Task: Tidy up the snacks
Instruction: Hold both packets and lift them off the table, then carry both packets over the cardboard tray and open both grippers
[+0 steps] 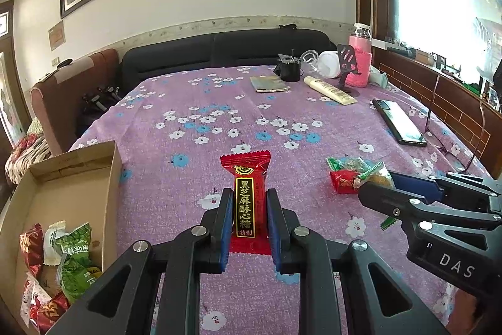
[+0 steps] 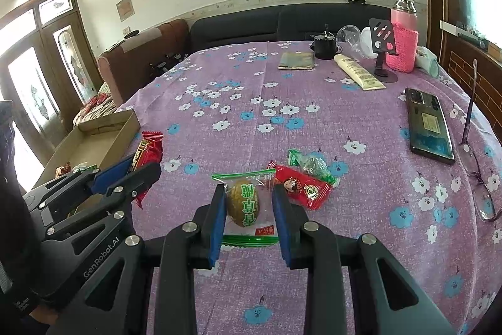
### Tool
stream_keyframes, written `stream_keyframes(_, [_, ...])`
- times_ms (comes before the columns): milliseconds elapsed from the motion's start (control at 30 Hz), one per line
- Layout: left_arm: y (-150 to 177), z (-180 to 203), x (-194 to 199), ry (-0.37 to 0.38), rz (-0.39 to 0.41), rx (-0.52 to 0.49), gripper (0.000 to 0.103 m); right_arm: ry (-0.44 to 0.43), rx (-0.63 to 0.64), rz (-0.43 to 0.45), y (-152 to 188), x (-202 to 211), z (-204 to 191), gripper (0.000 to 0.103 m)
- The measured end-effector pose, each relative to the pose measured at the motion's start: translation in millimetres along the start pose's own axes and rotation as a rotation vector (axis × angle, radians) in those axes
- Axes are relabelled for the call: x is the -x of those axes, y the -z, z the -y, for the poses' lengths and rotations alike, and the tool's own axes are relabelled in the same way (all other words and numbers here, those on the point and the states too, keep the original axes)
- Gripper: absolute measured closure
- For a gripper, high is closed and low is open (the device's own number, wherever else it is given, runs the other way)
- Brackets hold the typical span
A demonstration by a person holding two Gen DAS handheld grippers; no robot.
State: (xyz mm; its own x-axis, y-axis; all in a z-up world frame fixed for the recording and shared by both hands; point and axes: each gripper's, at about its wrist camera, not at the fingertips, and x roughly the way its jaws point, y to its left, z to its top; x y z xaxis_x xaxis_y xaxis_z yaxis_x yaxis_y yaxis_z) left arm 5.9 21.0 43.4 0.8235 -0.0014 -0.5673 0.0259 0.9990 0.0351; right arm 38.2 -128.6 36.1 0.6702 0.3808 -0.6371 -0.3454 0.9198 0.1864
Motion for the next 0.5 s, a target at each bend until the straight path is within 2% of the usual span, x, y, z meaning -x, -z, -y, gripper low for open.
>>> stream_keyframes(267, [0,-1,-1,0.012,-0.005,0.007,0.083,-0.022,-0.009,-0.013,1,-4,3,0.075])
stream_keyframes(500, [-3,-8,9,0.074,0.003,0.051,0.083,-0.021,0.002,0.013,0,2,0,0.075])
